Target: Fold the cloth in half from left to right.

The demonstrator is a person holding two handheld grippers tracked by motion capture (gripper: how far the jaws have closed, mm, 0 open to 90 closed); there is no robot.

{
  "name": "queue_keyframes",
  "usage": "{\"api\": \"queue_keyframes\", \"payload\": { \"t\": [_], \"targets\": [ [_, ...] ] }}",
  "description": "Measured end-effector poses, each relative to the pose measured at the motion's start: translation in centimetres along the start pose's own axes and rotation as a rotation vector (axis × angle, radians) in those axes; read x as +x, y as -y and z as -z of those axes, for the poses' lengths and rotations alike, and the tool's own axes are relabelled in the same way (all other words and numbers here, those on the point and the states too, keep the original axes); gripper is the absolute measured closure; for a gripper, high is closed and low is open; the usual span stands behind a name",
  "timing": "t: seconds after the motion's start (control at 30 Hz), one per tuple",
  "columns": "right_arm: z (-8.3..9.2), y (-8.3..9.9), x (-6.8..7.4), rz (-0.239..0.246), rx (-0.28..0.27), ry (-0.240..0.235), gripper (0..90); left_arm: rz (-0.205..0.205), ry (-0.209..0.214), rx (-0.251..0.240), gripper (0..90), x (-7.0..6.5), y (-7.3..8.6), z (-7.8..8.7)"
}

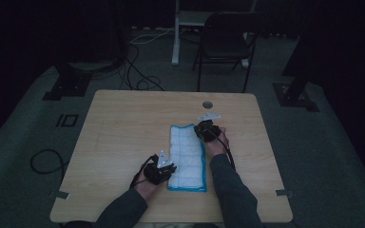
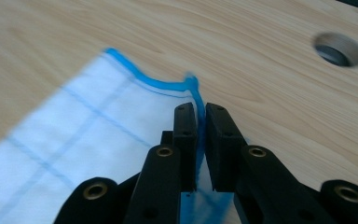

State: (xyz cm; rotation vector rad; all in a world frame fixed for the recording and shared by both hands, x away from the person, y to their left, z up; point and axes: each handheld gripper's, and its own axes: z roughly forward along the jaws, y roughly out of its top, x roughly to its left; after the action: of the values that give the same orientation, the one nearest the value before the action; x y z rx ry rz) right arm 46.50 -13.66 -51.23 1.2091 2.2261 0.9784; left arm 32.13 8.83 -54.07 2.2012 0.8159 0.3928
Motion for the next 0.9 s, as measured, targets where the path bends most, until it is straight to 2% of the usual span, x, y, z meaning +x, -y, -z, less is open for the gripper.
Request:
{"api": "queue_keyframes", "payload": {
  "t": [0.13, 0.23, 0.33, 0.43, 0.53, 0.67, 0.9],
  "targets": [
    [-0.2, 0.5, -1.3, -0.032, 0.025, 0.033, 84.7, -0.001, 0.003, -0.001, 79.3, 0.0, 0.2, 0.2],
    [-0.3, 0.8, -1.7, -0.045, 0.042, 0.045, 84.8, 0.005, 0.009, -0.005, 79.0, 0.0, 0.3, 0.2],
    [-0.1, 0.9, -1.6, -0.047, 0.032, 0.037, 82.2, 0.013, 0.021, -0.012, 75.9, 0.1, 0.2, 0.3],
    [-0.1, 1.0, -1.4, -0.055, 0.02, 0.014, 75.4, 0.019, 0.029, -0.033, 70.3, 0.2, 0.1, 0.4],
    [-0.3, 1.0, -1.2, -0.054, 0.022, 0.002, 71.4, 0.026, 0.02, -0.048, 68.0, 0.6, -0.1, 0.5],
    [-0.7, 1.0, -1.0, -0.065, 0.029, 0.004, 67.6, 0.039, -0.012, -0.066, 65.7, 1.8, -0.8, 0.6],
    [-0.7, 0.9, -1.3, -0.074, 0.026, 0.016, 63.7, 0.067, -0.066, -0.099, 63.9, 4.7, -2.6, 0.6]
  ]
}}
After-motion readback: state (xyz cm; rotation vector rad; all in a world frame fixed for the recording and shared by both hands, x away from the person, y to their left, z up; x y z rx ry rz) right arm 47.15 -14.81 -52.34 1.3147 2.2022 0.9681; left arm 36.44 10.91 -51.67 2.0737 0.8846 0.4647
